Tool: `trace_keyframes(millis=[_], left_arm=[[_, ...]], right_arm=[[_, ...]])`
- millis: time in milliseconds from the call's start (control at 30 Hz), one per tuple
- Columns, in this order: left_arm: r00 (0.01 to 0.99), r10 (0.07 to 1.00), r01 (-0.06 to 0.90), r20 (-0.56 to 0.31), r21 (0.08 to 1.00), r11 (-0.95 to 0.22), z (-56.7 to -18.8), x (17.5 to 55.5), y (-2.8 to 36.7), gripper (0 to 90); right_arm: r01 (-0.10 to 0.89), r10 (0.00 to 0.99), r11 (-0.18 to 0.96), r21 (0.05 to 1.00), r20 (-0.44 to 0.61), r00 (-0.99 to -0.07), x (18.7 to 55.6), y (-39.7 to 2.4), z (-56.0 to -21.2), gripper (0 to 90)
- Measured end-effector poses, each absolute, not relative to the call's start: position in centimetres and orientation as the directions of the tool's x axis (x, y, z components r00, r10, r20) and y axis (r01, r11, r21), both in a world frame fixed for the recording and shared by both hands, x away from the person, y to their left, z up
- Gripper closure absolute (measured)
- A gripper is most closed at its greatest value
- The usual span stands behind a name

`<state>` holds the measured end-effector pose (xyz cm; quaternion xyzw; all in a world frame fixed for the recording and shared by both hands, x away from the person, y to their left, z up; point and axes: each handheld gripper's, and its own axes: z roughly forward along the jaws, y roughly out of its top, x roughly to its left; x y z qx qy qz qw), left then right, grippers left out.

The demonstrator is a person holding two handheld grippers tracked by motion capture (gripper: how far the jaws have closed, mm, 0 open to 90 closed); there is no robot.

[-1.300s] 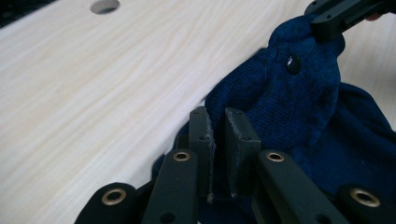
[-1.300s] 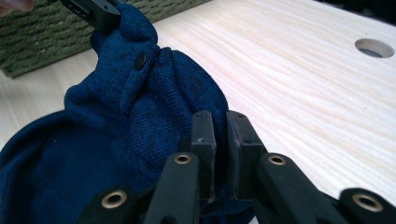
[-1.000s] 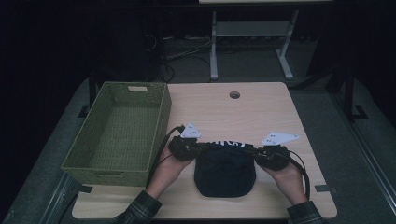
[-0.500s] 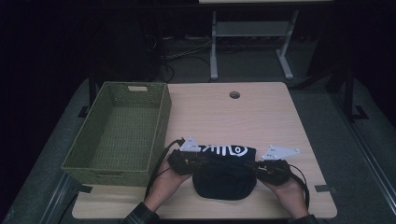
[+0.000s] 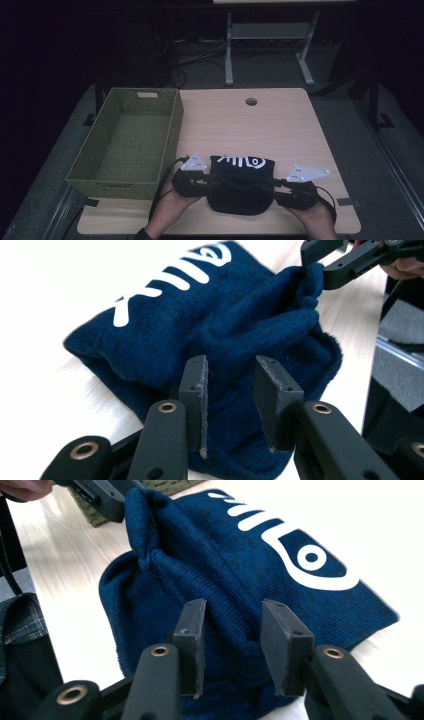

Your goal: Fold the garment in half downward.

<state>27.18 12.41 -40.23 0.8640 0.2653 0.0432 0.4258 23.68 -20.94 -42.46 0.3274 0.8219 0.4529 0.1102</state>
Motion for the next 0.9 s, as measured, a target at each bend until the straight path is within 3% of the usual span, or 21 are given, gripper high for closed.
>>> trace_keyframes(millis=[233,500,633,900], left_arm=[[0.845,0.518,0.409,-0.135,0.786,-0.463,-38.6,27.6,13.3,76.0],[0.836,0.538,0.404,-0.110,0.786,-0.468,-38.4,30.0,11.5,89.2],[0.820,0.565,0.415,-0.095,0.778,-0.471,-38.7,31.5,10.4,89.9],[0.799,0.595,0.447,-0.081,0.742,-0.499,-40.5,34.3,8.7,90.0]], right_arm=[[0.424,0.649,0.350,0.835,0.110,-0.753,23.6,-22.0,-40.9,66.2],[0.440,0.662,0.348,0.828,0.116,-0.741,25.6,-22.7,-41.2,84.0],[0.438,0.656,0.349,0.829,0.118,-0.745,26.6,-22.6,-41.6,89.7],[0.457,0.638,0.353,0.816,0.148,-0.756,26.5,-22.3,-42.6,89.8]])
